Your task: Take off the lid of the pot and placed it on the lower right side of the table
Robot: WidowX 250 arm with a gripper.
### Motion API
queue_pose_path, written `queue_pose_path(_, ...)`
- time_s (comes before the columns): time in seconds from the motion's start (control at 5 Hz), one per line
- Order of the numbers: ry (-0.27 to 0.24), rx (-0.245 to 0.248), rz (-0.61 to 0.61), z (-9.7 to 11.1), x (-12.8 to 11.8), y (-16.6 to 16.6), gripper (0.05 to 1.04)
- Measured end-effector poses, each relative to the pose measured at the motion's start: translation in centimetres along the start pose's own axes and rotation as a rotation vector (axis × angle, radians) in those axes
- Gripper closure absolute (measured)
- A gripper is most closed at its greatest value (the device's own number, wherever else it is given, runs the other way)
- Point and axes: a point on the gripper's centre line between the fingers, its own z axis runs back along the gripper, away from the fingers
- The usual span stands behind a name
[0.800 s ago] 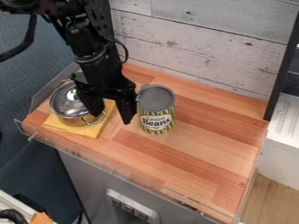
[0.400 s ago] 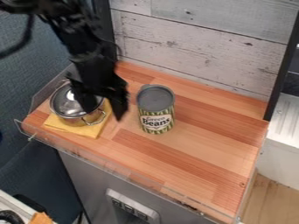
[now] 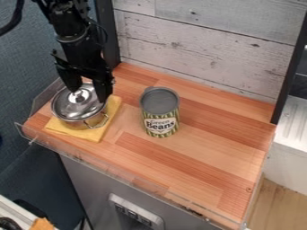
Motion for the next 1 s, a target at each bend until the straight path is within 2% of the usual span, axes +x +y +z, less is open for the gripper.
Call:
queue_pose_path(0.2, 0.029, 0.046, 0.002, -1.2, 0.3, 1.7, 0.082)
queue_pose_path(0.6, 0.097, 0.018, 0.073, -4.1, -0.5, 4.3, 0.082)
queue_pose_path(0.8, 0.101, 0.016, 0.082, -4.4, -0.5, 4.6, 0.116)
queue_pose_path(1.0, 0.101, 0.013, 0.08, -4.4, -0.3, 4.4, 0.379)
